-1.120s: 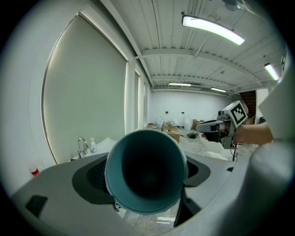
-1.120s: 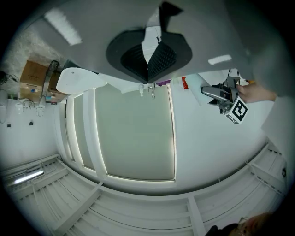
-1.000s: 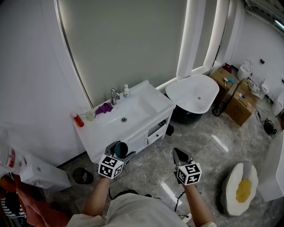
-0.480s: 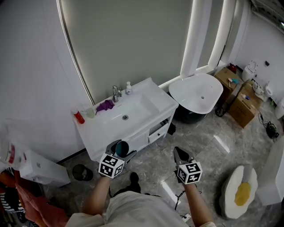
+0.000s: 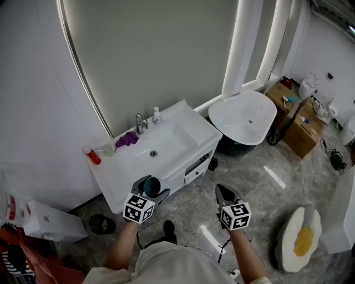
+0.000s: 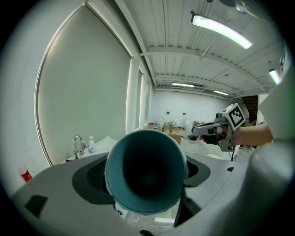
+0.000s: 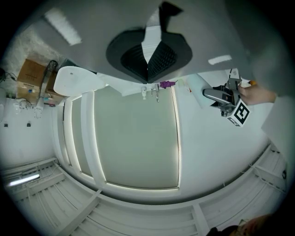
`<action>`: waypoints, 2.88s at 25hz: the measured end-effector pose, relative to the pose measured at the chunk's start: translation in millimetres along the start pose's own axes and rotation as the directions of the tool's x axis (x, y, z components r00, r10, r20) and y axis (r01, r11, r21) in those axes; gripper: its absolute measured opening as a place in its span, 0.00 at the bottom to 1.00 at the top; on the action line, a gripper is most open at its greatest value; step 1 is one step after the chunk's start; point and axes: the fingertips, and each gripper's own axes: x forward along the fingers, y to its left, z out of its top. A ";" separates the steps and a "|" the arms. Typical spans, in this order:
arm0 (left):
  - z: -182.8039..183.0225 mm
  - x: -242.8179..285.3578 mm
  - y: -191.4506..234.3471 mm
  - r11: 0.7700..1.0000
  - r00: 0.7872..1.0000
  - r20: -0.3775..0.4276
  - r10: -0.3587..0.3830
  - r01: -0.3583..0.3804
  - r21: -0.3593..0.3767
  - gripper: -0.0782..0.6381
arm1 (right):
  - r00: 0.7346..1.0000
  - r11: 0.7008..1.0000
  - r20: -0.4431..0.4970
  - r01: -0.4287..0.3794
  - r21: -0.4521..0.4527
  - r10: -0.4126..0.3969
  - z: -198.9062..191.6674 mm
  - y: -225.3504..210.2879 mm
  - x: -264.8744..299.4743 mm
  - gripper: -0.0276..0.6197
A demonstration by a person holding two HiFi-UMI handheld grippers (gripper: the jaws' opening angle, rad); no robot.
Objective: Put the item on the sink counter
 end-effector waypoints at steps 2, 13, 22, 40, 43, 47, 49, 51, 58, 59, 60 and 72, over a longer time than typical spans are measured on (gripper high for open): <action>4.7 9.4 14.2 1.000 1.000 0.000 -0.006 0.006 -0.001 0.66 | 1.000 1.000 -0.005 0.003 0.001 -0.003 3.5 -2.3 16.9 0.06; 29.9 66.7 93.9 0.999 0.999 -0.013 -0.049 0.049 0.003 0.66 | 0.999 0.999 -0.028 0.044 0.020 -0.043 25.3 -17.5 107.4 0.06; 36.7 99.1 131.4 0.993 0.993 -0.033 -0.109 0.110 0.035 0.66 | 0.996 0.996 -0.037 0.086 0.026 -0.085 32.8 -22.0 155.2 0.06; 61.6 161.1 145.0 0.994 0.994 -0.046 -0.101 0.103 0.044 0.66 | 0.996 0.997 -0.054 0.072 0.018 -0.071 50.0 -73.2 202.9 0.06; 67.7 178.1 140.5 0.995 0.995 -0.053 -0.086 0.089 0.045 0.66 | 0.997 0.999 -0.065 0.050 0.007 -0.049 54.5 -93.6 212.9 0.06; 79.2 203.8 138.9 0.997 0.996 -0.053 -0.069 0.070 0.025 0.66 | 0.997 1.000 -0.077 0.024 -0.001 -0.024 61.3 -123.9 230.1 0.06; 86.0 216.7 137.8 0.998 0.997 -0.052 -0.057 0.058 0.018 0.66 | 0.997 1.000 -0.081 0.008 -0.004 -0.009 64.3 -138.2 238.4 0.06; 91.8 229.3 136.2 0.999 0.998 -0.052 -0.043 0.044 0.013 0.66 | 0.996 1.000 -0.083 -0.010 -0.007 0.010 67.0 -151.2 246.5 0.06; 104.5 268.3 130.7 1.000 0.998 -0.068 0.003 -0.004 -0.013 0.66 | 0.992 0.997 -0.098 -0.082 -0.015 0.080 76.9 -189.5 277.3 0.06; 105.4 273.3 129.4 1.000 0.997 -0.071 0.009 -0.010 -0.018 0.66 | 0.991 0.995 -0.099 -0.094 -0.019 0.091 78.5 -194.5 281.0 0.06; 106.3 278.5 128.3 1.000 0.997 -0.074 0.016 -0.018 -0.023 0.66 | 0.990 0.994 -0.101 -0.104 -0.022 0.101 80.3 -199.9 284.7 0.06; 120.1 337.1 116.5 0.990 0.988 -0.105 0.110 -0.118 -0.075 0.66 | 0.967 0.977 -0.149 -0.211 -0.014 0.207 70.6 -255.0 316.0 0.06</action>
